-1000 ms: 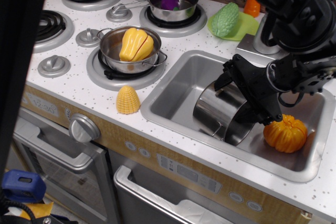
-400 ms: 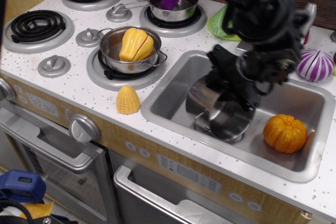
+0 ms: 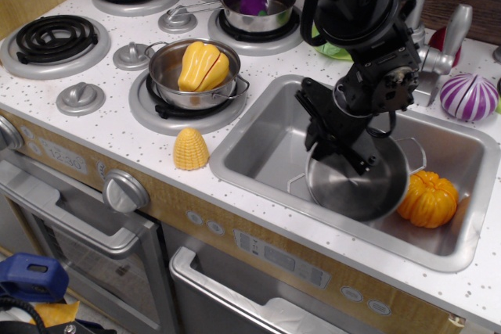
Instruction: Flip pot upright in sink
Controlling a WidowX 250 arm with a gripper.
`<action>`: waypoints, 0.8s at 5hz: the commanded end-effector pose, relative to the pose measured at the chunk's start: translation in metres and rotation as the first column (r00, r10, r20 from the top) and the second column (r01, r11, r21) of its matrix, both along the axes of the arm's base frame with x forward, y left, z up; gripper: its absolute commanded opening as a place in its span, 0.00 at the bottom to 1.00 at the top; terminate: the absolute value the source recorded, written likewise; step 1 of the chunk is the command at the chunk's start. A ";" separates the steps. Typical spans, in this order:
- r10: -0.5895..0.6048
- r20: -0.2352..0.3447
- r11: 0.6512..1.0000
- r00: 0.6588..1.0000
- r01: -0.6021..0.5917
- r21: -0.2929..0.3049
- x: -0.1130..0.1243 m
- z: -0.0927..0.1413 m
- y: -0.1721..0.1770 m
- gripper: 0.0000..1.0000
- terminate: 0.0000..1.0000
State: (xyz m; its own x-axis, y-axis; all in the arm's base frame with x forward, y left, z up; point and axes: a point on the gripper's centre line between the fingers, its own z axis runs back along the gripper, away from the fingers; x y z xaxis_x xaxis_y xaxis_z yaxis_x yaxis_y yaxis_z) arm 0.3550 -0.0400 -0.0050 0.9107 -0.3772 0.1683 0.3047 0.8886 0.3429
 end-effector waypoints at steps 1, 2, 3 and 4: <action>-0.004 0.055 0.997 0.998 0.008 -0.077 0.014 0.030 0.004 1.00 0.00; -0.010 0.025 0.999 1.000 0.011 -0.036 0.015 0.033 0.004 1.00 0.00; -0.018 -0.019 1.000 1.000 0.018 0.001 0.015 0.037 0.004 1.00 0.00; -0.059 -0.031 0.998 0.998 0.060 0.025 0.016 0.039 0.005 1.00 0.00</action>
State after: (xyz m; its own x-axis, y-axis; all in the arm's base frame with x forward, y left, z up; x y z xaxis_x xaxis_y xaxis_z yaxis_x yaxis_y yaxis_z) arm 0.3599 -0.0312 0.0102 0.9053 -0.4201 0.0635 0.3765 0.8624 0.3383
